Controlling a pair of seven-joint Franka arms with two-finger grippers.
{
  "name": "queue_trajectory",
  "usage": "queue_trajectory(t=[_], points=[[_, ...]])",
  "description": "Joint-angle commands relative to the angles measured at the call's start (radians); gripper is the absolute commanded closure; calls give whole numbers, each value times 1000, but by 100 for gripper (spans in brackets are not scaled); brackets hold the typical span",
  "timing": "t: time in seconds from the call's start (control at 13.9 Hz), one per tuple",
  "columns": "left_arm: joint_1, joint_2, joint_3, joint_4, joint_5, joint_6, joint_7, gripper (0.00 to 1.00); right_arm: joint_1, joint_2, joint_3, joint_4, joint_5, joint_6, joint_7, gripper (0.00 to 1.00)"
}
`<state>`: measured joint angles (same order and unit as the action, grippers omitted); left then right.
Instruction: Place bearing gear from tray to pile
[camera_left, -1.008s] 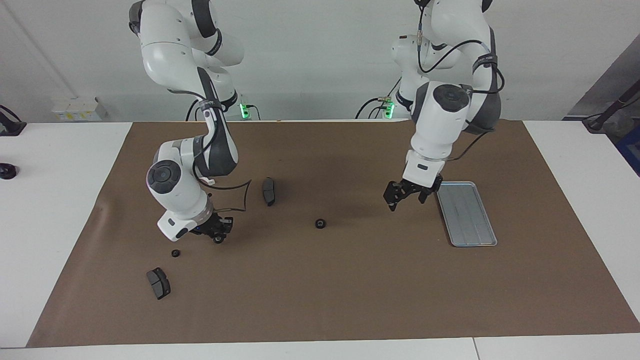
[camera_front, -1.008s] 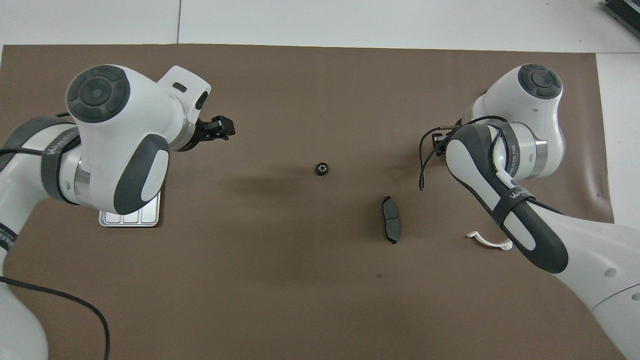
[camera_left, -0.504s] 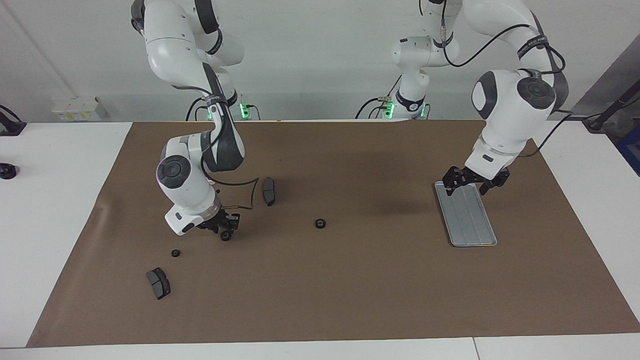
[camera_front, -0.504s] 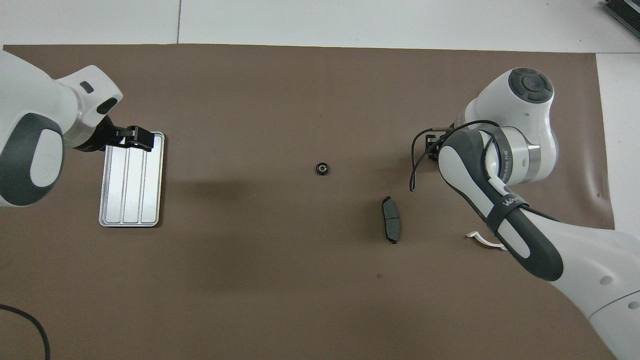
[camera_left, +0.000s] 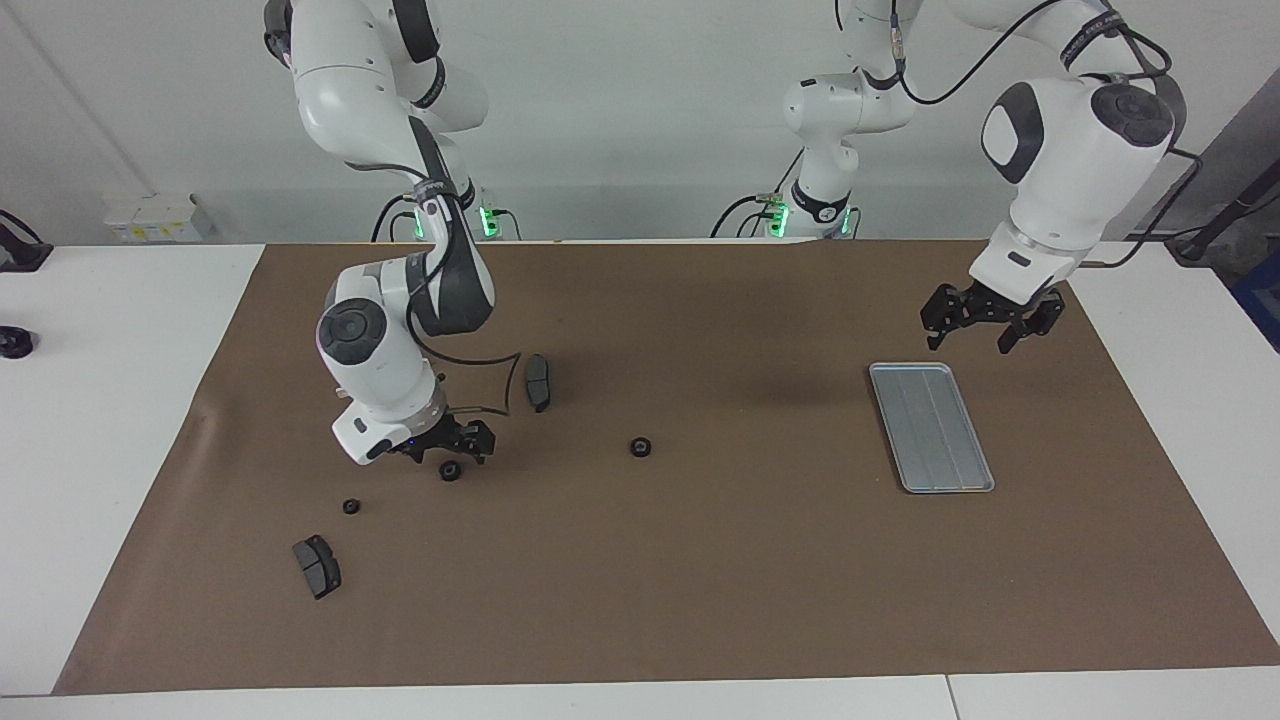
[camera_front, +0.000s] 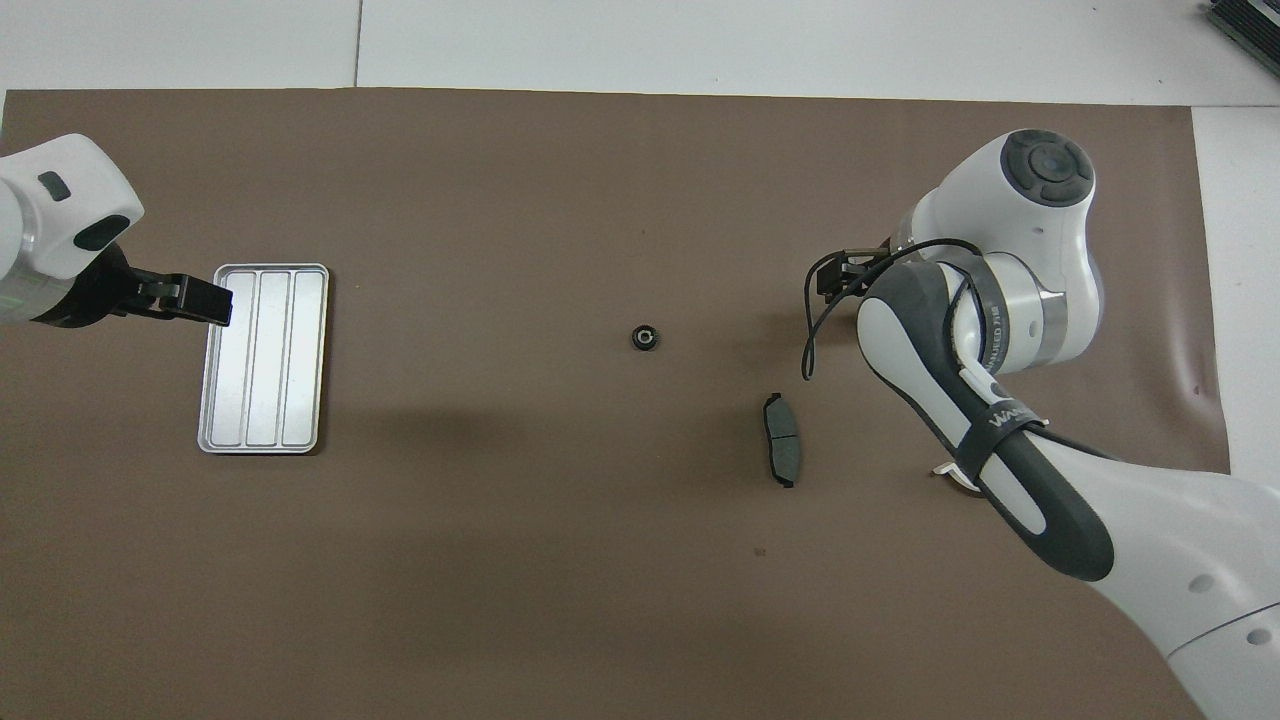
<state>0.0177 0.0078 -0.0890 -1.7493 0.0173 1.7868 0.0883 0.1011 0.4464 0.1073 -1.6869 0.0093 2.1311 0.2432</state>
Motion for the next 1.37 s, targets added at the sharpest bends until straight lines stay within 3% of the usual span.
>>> queue_trajectory(t=[0.0, 0.22, 0.5, 0.86, 1.15, 1.3], points=[[1, -23, 3, 62, -7, -119, -10, 0, 75, -3, 3, 6, -2, 99, 86, 0], [1, -19, 2, 143, -13, -188, -54, 0, 172, -2, 2, 7, -3, 145, 132, 0], [-2, -31, 2, 129, -13, -195, -133, 0, 316, 47, 2, 9, -89, 216, 296, 0], [-12, -39, 0, 119, -13, -219, -128, 0, 380, 133, -1, 58, -146, 236, 338, 0], [-19, -51, 3, 126, -11, -225, -128, 0, 370, 135, -1, 53, -216, 234, 337, 0], [-73, -52, 37, 129, -5, -231, -130, 0, 374, 135, -1, 52, -216, 225, 338, 0]])
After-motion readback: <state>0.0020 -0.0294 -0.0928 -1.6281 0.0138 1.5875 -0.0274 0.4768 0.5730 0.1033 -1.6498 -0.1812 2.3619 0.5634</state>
